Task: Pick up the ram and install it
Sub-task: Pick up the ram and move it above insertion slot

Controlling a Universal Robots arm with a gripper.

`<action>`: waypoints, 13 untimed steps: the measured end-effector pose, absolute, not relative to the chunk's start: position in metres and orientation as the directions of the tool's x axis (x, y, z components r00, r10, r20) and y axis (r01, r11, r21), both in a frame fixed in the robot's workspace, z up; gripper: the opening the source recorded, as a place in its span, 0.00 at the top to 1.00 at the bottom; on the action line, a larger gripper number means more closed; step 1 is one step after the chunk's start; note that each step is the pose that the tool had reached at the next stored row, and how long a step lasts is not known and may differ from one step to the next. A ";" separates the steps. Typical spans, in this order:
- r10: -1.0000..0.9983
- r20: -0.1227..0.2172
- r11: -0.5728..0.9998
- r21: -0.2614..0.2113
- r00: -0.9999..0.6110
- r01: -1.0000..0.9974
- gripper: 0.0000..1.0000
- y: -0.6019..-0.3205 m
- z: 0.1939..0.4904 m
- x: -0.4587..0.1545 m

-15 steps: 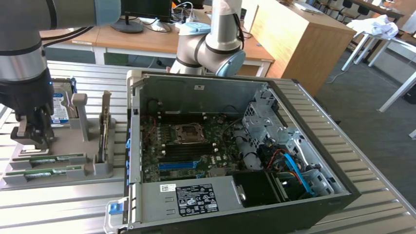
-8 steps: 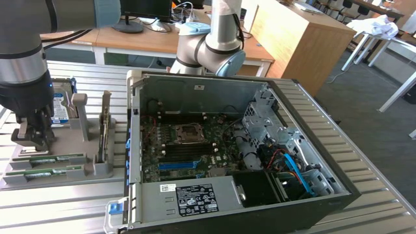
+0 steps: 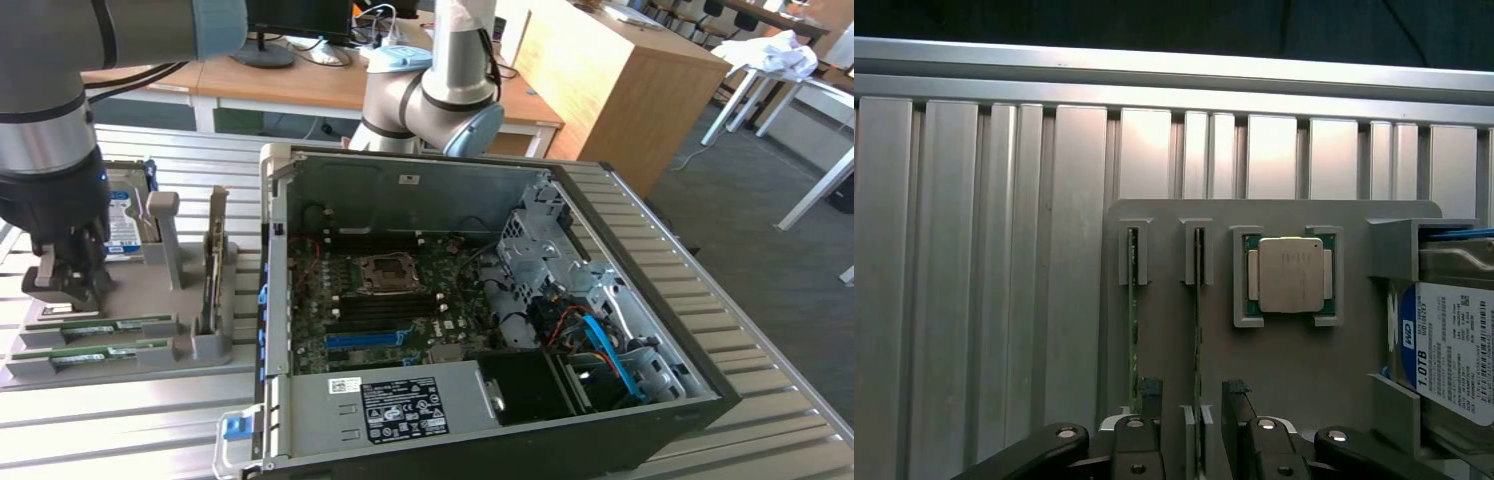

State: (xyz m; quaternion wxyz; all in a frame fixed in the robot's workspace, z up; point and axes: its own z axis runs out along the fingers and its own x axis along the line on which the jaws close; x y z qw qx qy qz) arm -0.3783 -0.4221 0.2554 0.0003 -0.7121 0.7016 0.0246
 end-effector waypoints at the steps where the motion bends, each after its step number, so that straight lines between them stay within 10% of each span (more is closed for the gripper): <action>1: -0.999 -0.035 -0.015 0.034 0.014 -0.999 0.63 -0.424 0.255 -0.378; 13: -0.999 -0.035 -0.015 0.034 0.014 -0.999 0.63 -0.438 0.255 -0.378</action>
